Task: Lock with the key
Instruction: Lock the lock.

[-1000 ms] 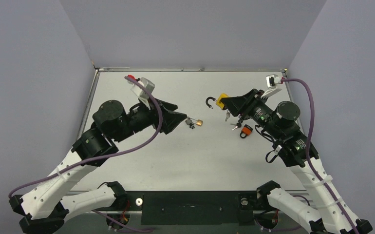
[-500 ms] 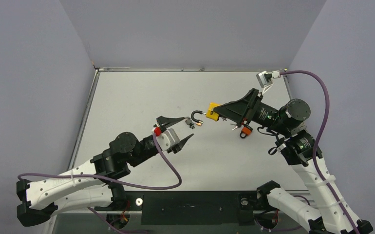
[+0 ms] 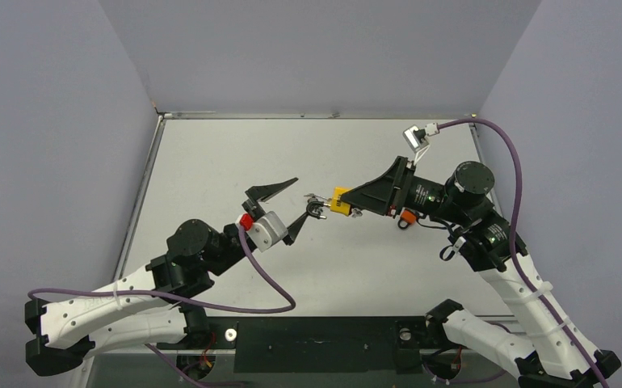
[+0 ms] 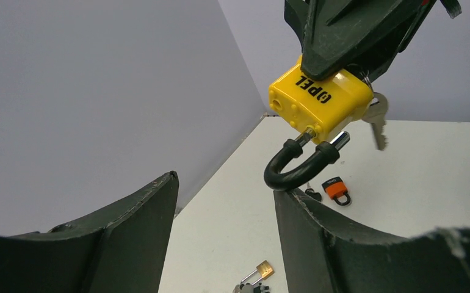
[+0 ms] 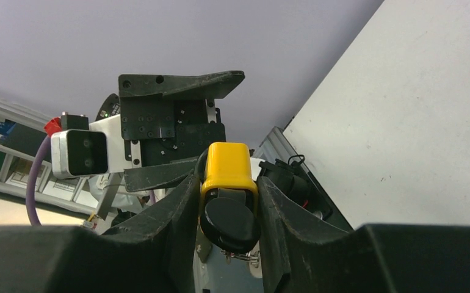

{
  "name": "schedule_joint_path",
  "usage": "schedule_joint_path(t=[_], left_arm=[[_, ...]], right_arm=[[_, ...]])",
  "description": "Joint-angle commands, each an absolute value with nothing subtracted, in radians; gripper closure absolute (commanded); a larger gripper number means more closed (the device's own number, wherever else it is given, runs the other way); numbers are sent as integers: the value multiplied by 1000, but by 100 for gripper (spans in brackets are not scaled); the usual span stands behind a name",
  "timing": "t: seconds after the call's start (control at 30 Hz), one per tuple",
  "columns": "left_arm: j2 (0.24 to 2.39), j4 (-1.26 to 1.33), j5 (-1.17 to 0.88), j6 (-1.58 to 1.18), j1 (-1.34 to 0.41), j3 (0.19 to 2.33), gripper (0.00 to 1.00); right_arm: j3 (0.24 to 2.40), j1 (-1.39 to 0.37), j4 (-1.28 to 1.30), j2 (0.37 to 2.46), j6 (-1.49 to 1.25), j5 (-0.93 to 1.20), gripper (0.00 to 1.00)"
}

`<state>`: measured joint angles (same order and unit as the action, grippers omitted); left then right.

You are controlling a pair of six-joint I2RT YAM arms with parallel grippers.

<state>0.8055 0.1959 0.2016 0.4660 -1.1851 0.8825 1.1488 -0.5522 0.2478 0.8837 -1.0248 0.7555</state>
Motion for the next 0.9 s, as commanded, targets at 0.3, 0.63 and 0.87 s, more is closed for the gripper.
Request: schedule_joint_path(t=[0.3,0.63,0.87], left_arm=[[832,-59,30,289,-1192,1088,43],[859,-179,-49,145,-1190,1142,46],[845,-241,-77,143,-1189,1186,40]], right_arm=[[1230,-567,346,874,-796,678,100],[1225,-595,336,855,-729,679,100],[1228,-597,335,843,-733,691,100]])
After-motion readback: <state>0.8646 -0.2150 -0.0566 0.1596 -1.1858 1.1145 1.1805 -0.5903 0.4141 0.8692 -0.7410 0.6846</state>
